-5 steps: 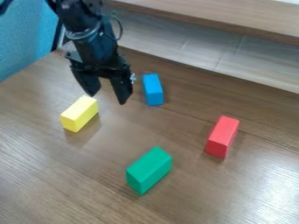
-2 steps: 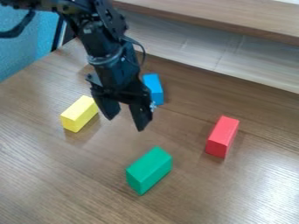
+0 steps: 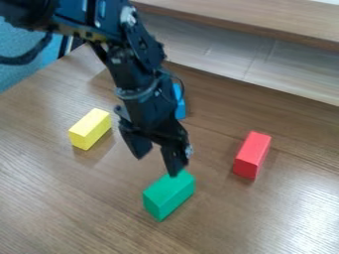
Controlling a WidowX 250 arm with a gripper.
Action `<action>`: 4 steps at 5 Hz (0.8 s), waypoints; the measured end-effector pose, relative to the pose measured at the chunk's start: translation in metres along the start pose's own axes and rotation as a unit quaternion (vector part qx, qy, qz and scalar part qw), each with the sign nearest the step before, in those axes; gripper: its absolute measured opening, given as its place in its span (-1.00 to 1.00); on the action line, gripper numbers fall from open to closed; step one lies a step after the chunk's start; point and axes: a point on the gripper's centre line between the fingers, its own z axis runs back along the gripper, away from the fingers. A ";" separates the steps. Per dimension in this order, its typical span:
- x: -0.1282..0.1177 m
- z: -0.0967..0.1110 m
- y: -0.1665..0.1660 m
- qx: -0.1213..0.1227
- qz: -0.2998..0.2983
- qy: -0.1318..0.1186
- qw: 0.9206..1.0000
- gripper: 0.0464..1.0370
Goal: Put a green box on the top of a yellow box
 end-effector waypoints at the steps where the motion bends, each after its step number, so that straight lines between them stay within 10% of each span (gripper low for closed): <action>1: -0.009 -0.008 -0.012 -0.003 -0.021 0.007 1.000 0.93; 4: -0.020 -0.033 -0.006 0.035 -0.030 0.037 0.998 0.93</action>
